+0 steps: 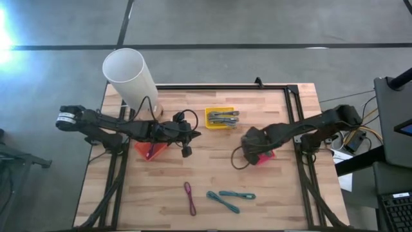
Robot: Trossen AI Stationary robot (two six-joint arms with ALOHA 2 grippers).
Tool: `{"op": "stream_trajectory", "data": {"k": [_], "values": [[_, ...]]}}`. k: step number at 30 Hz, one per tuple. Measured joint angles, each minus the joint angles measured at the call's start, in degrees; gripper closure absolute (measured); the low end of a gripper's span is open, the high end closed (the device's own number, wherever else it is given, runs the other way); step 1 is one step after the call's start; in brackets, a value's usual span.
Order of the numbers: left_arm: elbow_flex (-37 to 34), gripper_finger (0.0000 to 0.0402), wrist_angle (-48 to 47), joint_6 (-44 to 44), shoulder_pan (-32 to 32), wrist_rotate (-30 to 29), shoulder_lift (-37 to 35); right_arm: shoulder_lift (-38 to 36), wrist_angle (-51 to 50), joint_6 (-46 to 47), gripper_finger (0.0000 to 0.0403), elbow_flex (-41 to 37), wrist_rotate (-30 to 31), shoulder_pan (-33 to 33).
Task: Pick & Place USB Port
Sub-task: Put the top blue patterned charger cable into the red bin
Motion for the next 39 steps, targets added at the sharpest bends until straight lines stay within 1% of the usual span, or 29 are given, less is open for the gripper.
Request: {"op": "stream_trajectory", "data": {"k": [5,10,12,15,18,27,31,39], "values": [[0.00,0.0401,0.09,0.00,0.00,-0.01,0.00,-2.77,1.88,1.53,0.0378,-7.29,-0.26,-0.27],[0.00,0.0401,0.10,0.02,0.00,-0.01,0.00,-2.93,5.02,0.73,0.0366,-10.66,-4.54,-0.28],[0.00,0.0401,0.09,0.02,0.04,-0.01,0.00,-2.86,6.59,-0.59,0.0362,-11.33,-4.76,-0.28],[0.00,0.0401,0.11,0.22,0.07,-0.01,0.00,-2.84,9.25,-3.16,0.0363,-11.54,-4.65,-0.32],[0.00,0.0401,0.11,0.28,0.11,-0.01,0.00,-2.84,11.61,-6.06,0.0365,-11.54,-2.95,-0.40],[0.00,0.0401,0.09,0.31,0.11,-0.03,0.00,-2.84,13.51,-7.26,0.0354,-11.56,-2.78,-0.46],[0.00,0.0401,0.09,0.31,0.11,-0.01,0.00,-2.84,13.51,-7.28,0.0341,-11.56,-2.86,-0.44],[0.00,0.0401,0.10,0.31,0.09,-0.03,0.02,-2.84,13.49,-7.94,0.0299,-11.56,-2.93,-0.44]]}}
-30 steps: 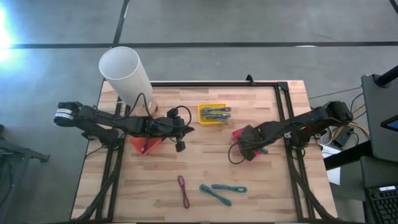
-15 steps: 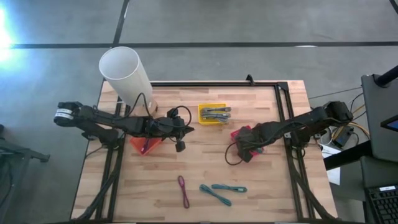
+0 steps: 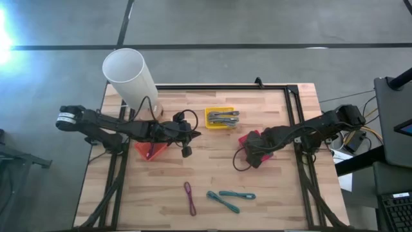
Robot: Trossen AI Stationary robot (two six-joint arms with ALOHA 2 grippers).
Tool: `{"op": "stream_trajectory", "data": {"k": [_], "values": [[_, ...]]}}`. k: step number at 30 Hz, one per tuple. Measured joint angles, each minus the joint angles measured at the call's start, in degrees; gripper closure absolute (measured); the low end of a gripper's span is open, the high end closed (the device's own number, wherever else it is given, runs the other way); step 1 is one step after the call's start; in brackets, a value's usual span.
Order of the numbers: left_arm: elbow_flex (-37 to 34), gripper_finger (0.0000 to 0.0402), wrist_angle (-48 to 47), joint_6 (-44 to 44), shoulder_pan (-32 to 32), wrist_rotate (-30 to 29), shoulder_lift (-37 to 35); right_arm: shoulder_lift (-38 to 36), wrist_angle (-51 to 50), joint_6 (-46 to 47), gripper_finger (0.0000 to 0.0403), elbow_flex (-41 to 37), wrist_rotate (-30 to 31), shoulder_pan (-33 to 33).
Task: Pick & Place USB Port
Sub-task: Put the top blue patterned charger cable into the red bin
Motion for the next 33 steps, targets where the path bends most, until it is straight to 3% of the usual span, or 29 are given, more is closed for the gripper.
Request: {"op": "stream_trajectory", "data": {"k": [13,18,23,33], "values": [[0.00,0.0401,0.01,0.00,0.00,-0.02,0.00,-0.11,0.11,-2.54,0.0271,8.66,-0.31,0.43],[0.00,0.0401,0.01,0.00,-0.02,-0.02,0.00,-0.11,0.96,-2.49,0.0268,9.75,-5.31,2.68],[0.00,0.0401,0.02,0.00,-0.04,-0.02,0.00,-0.09,8.27,-4.80,0.0268,8.34,-8.38,6.82],[0.00,0.0401,1.64,-0.26,-0.04,0.00,0.00,-0.05,25.08,-13.24,0.0271,3.96,-8.60,15.10]]}}
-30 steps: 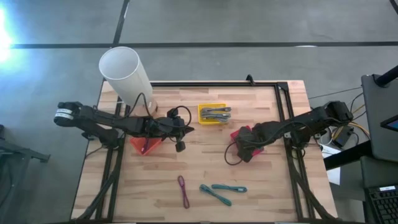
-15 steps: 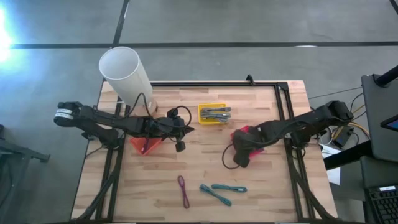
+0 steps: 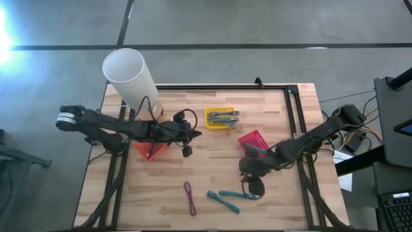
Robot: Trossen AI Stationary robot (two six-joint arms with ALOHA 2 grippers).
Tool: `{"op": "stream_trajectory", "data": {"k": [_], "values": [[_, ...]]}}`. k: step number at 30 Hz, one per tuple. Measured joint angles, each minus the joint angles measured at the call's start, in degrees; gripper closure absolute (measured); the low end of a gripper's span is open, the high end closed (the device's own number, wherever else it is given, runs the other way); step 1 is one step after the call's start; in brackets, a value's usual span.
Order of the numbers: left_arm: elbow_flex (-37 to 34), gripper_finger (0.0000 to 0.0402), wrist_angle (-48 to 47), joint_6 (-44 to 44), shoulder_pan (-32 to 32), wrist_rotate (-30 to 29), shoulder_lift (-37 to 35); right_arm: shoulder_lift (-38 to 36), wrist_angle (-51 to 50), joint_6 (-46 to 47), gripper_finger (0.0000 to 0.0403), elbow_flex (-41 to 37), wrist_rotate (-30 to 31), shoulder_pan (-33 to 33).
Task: Pick & Place USB Port
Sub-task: Put the top blue patterned charger cable into the red bin
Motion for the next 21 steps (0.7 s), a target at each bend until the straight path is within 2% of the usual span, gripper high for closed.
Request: {"op": "stream_trajectory", "data": {"k": [5,10,16,21], "values": [[0.00,0.0401,0.49,-0.06,0.02,0.00,0.02,0.11,5.86,0.32,0.0269,-2.34,1.51,3.58],[0.00,0.0401,0.53,-0.44,0.05,0.00,0.02,3.68,9.27,4.37,0.0268,-3.98,1.61,5.30],[0.00,0.0401,0.90,-0.44,0.06,0.00,0.02,11.10,12.98,5.61,0.0266,-3.56,-6.84,5.71],[0.00,0.0401,0.92,-0.44,0.04,0.02,0.02,14.96,13.18,5.01,0.0266,-1.78,-7.41,5.67]]}}
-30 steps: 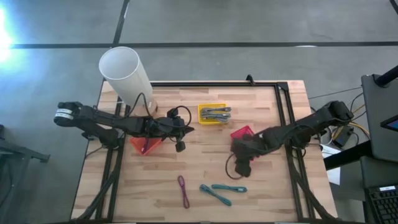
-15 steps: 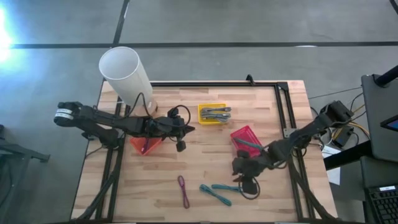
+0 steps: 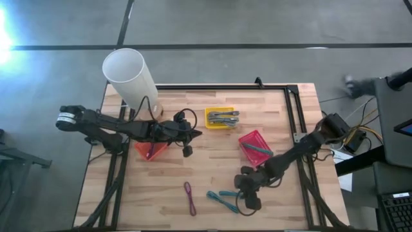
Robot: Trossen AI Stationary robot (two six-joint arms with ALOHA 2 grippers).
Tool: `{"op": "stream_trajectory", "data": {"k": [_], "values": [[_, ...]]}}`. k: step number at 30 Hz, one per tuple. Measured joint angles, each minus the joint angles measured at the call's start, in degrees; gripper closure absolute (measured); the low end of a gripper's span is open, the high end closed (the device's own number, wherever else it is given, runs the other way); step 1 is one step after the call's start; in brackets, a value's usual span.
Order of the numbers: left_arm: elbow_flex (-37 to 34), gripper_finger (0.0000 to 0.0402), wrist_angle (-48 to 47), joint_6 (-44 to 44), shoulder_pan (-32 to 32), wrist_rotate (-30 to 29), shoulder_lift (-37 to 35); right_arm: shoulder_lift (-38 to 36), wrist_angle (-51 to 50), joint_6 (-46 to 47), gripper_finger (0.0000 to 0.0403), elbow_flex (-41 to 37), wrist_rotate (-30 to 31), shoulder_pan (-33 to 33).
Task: Pick & Place USB Port
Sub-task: Put the top blue patterned charger cable into the red bin
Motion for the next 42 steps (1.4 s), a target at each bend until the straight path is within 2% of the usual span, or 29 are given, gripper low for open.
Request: {"op": "stream_trajectory", "data": {"k": [8,15,18,24,29,33,39,42], "values": [[0.00,0.0401,-0.19,0.02,0.00,0.00,0.00,3.82,-0.56,-0.23,0.0266,0.12,2.32,0.02],[0.00,0.0401,-0.54,0.04,0.00,0.01,0.00,6.47,0.02,0.11,0.0273,0.31,1.83,0.02],[0.00,0.0401,-0.54,0.27,0.00,0.02,0.00,6.65,-0.11,-0.52,0.0298,0.30,-0.23,-0.16],[0.00,0.0401,-0.52,0.56,0.00,0.02,0.00,3.64,-1.34,-0.89,0.0379,0.00,-3.08,-0.55],[0.00,0.0401,-0.44,0.92,-0.04,0.02,0.00,-3.14,-3.93,-2.24,0.0388,0.07,-4.66,-1.05],[-0.02,0.0401,-0.38,0.96,-0.04,0.01,0.00,-9.69,-14.70,-0.59,0.0388,0.01,-1.42,-1.81],[-0.04,0.0401,-0.13,0.98,-0.04,0.00,0.00,-20.19,-33.73,6.88,0.0389,0.03,13.66,-3.85],[-0.04,0.0401,-0.11,0.98,-0.04,0.00,0.00,-24.98,-39.68,12.31,0.0389,0.05,15.85,-5.75]]}}
